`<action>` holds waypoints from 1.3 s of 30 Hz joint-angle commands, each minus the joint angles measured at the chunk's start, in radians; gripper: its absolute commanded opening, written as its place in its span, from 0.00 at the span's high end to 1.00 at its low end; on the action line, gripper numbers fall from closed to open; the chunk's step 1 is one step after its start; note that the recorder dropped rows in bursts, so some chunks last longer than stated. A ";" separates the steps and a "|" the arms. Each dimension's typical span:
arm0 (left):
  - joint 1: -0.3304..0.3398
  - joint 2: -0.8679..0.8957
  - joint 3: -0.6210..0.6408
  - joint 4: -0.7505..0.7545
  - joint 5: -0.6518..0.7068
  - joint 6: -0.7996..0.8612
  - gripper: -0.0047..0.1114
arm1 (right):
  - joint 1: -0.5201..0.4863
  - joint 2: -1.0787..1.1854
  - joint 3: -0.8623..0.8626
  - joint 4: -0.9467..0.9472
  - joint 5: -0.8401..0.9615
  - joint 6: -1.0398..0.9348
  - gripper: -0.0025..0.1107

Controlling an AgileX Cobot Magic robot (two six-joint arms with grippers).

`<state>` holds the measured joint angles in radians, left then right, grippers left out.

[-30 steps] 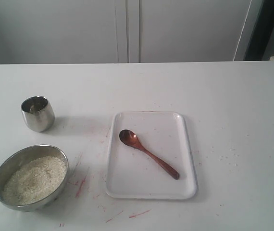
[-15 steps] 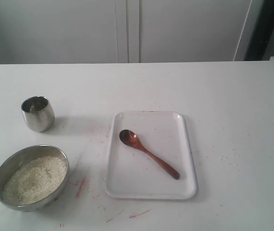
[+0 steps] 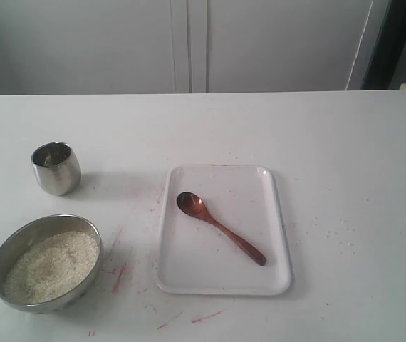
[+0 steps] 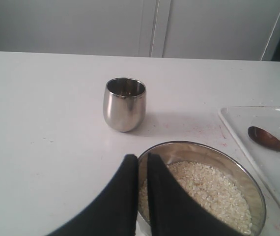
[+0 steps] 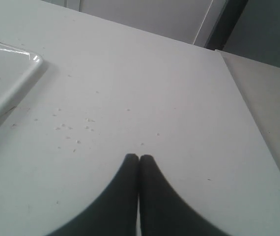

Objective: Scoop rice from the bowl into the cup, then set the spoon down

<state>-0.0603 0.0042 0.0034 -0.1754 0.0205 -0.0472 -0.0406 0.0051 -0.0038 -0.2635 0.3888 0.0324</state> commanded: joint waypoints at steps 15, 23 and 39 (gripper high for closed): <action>-0.002 -0.004 -0.003 -0.009 0.003 -0.002 0.84 | -0.009 -0.005 0.004 0.001 -0.008 -0.002 0.98; -0.002 -0.004 -0.003 -0.009 0.003 -0.002 0.84 | -0.009 -0.005 0.004 0.001 -0.008 -0.002 0.98; -0.002 -0.004 -0.003 -0.009 0.003 -0.002 0.84 | -0.009 -0.005 0.004 0.001 -0.008 0.010 0.98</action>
<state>-0.0603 0.0042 0.0034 -0.1754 0.0205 -0.0472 -0.0406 0.0051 -0.0038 -0.2635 0.3888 0.0370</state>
